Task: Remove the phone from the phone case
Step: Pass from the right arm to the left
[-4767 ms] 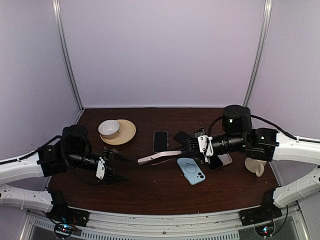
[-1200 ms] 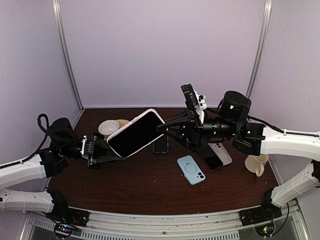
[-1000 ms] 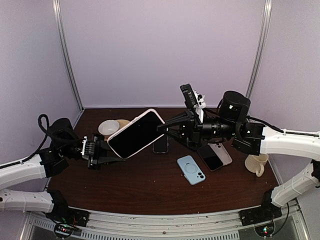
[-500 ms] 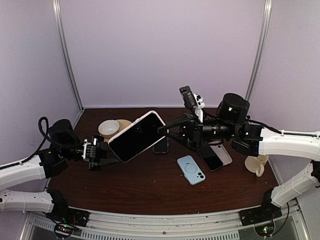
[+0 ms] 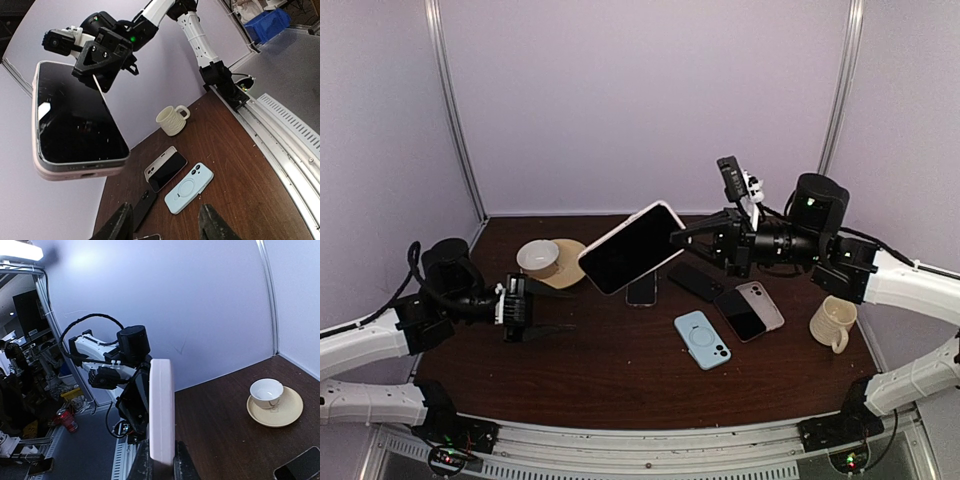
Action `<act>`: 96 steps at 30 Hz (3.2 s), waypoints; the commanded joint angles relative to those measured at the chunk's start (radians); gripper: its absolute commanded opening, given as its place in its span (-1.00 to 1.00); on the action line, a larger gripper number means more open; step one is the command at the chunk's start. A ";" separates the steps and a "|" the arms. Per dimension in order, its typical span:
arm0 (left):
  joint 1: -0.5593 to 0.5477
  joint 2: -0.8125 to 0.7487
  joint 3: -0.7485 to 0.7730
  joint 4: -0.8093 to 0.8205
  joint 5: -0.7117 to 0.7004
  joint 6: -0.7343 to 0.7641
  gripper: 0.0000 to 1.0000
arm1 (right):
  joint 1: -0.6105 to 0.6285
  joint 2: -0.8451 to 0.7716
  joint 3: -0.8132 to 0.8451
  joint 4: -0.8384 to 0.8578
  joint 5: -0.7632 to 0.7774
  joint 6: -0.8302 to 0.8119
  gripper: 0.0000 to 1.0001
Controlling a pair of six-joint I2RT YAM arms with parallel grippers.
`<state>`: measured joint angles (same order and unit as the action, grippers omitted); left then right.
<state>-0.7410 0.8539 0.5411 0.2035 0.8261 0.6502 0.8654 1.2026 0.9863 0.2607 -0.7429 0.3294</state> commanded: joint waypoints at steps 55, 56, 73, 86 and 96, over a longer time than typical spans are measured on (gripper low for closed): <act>-0.022 0.079 0.045 0.020 0.074 -0.078 -0.18 | 0.120 -0.068 -0.039 -0.069 -0.002 -0.772 -1.00; -0.023 0.077 0.045 0.021 0.072 -0.078 -0.17 | 0.122 -0.068 -0.037 -0.070 -0.006 -0.773 -1.00; -0.022 0.091 0.046 0.053 -0.012 -0.099 -0.18 | 0.187 -0.017 -0.016 -0.016 0.045 -0.759 -1.00; -0.023 0.096 0.041 0.099 -0.162 -0.102 -0.63 | 0.215 0.034 0.008 0.042 0.103 -0.742 -1.00; -0.023 0.090 0.039 0.105 -0.190 -0.096 -1.00 | 0.216 0.028 -0.010 0.022 0.092 -0.734 -1.00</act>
<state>-0.7631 0.9489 0.5526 0.2363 0.6827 0.4950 1.0660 1.2442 0.9455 0.2081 -0.5926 -0.4767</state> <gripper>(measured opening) 0.080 0.063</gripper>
